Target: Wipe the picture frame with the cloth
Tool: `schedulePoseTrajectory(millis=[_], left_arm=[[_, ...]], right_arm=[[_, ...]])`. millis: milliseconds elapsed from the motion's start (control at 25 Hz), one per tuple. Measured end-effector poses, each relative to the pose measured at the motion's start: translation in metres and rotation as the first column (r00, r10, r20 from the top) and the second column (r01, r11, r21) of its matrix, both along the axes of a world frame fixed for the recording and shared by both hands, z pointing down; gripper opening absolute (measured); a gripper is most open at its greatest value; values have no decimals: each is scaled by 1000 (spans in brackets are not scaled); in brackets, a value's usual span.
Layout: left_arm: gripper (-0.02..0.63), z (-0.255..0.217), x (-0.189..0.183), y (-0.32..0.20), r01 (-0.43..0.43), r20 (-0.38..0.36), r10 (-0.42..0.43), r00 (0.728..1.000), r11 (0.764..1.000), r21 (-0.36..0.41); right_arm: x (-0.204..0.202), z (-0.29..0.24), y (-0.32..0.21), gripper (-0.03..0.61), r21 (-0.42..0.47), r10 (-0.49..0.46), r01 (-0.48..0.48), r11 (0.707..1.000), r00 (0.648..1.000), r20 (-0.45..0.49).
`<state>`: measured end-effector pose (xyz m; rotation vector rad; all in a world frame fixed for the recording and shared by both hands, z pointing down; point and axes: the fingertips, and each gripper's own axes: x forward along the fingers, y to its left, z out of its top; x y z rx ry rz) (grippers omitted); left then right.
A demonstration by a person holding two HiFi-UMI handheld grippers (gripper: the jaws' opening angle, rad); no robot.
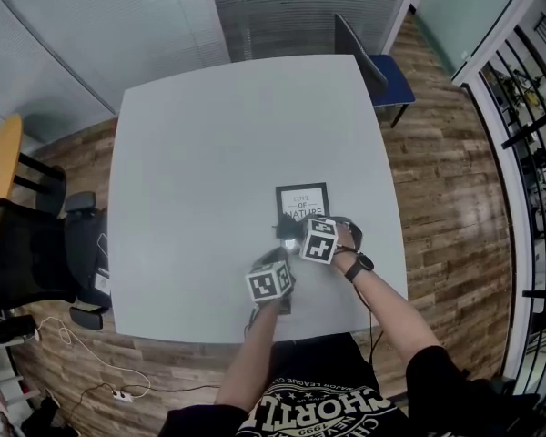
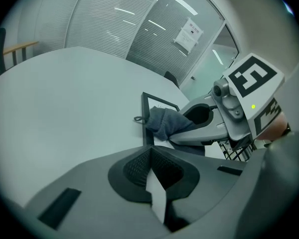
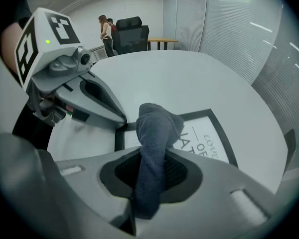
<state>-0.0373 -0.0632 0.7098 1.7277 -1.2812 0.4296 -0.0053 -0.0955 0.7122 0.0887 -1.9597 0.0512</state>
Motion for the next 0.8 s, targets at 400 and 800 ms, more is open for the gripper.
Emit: schedulePoseTrajectory(millis=[400,800], left_arm=[[-3,0,1,1,5,8,-5,1000,1000,1],[-5,-1,1,1,0,-8,0,1000,1000,0]], right_arm=[[70,-2,-10,72,43,135,-133,990,990,-42],[42,-13,-5,72,-10,122,-122,992,992,18]])
